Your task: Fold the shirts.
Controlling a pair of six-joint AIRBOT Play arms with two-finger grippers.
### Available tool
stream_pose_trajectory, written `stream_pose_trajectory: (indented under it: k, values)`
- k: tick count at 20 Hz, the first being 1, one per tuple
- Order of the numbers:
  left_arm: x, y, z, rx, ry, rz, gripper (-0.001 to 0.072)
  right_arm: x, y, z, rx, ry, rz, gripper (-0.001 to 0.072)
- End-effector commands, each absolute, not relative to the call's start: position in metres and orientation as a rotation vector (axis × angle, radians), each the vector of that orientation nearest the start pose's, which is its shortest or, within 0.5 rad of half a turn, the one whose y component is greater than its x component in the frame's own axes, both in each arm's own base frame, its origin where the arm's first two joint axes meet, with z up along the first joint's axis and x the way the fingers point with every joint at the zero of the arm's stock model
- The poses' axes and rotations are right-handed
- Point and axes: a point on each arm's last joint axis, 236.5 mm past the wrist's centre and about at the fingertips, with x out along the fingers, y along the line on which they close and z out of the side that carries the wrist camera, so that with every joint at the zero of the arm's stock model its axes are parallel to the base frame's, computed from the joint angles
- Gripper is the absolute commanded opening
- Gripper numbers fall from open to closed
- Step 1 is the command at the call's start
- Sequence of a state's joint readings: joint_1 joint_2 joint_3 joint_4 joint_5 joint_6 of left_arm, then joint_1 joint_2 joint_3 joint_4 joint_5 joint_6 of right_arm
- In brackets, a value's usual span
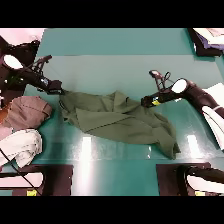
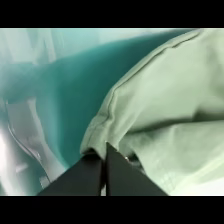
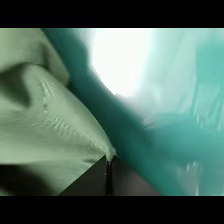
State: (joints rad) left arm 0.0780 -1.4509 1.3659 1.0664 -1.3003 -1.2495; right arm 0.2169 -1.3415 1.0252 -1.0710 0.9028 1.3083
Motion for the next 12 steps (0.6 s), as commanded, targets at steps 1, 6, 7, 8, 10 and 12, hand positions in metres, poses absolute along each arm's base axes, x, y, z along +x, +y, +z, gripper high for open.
stream_pose_trajectory:
  k: [1, 6, 7, 8, 10, 12]
  values:
    - [0.434, -0.076, 0.107, -0.171, 1.056, -0.444, 0.0023, 0.411, 0.161, 0.079, 0.156, 0.881, 0.475, 0.0013]
    - [0.407, -0.078, 0.326, -0.020, 0.529, -0.432, 0.0023, 0.390, 0.123, 0.308, 0.139, 0.387, 0.447, 0.0012]
    - [0.391, -0.079, 0.364, 0.004, 0.433, -0.425, 0.0024, 0.376, 0.117, 0.338, 0.126, 0.326, 0.444, 0.0012]
    - [0.373, -0.079, 0.398, 0.024, 0.341, -0.417, 0.0023, 0.360, 0.112, 0.365, 0.114, 0.275, 0.441, 0.0012]
    - [0.332, -0.082, 0.458, 0.061, 0.170, -0.402, 0.0023, 0.331, 0.105, 0.399, 0.103, 0.217, 0.435, 0.0012]
    - [0.293, -0.084, 0.499, 0.091, 0.051, -0.395, 0.0023, 0.302, 0.100, 0.423, 0.099, 0.179, 0.427, 0.0012]
